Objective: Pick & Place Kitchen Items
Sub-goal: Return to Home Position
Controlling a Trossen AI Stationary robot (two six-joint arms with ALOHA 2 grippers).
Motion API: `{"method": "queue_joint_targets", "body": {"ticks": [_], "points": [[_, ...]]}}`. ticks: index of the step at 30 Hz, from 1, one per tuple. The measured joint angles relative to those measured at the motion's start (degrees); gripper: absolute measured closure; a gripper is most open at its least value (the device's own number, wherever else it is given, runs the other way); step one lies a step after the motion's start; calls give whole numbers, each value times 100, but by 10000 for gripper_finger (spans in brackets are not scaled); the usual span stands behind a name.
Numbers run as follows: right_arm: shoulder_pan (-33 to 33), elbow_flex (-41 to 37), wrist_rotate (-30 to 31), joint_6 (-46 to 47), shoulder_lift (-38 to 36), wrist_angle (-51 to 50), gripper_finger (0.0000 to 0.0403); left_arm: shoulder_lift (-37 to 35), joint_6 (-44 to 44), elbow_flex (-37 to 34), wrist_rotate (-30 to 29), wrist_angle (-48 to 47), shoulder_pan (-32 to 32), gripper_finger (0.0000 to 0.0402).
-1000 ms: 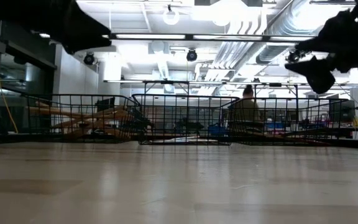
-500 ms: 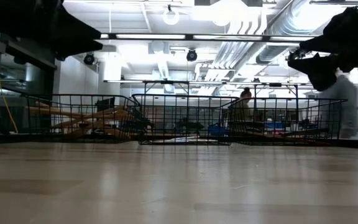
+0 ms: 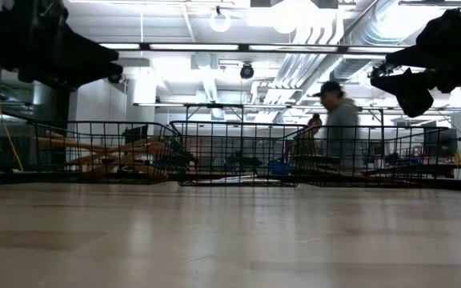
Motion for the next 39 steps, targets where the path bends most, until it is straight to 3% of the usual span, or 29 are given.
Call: {"method": "queue_joint_targets", "body": {"ticks": [9,13,31,33,39], "points": [[0,0,0,2,0,-4,164,-1037,360,-451,499,45,2,174],[0,-2,0,2,0,-4,164,-1506,667,-455,1183,-185,2,174],[0,-4,0,1,0,-7,164,-3773,492,-474,2702,-3168,4,174],[0,-4,2,2,0,-4,164,-3736,496,-453,2847,-3346,7,174],[0,-4,11,2,4,-2,164,-3739,859,-437,4040,-3516,4,174]]}}
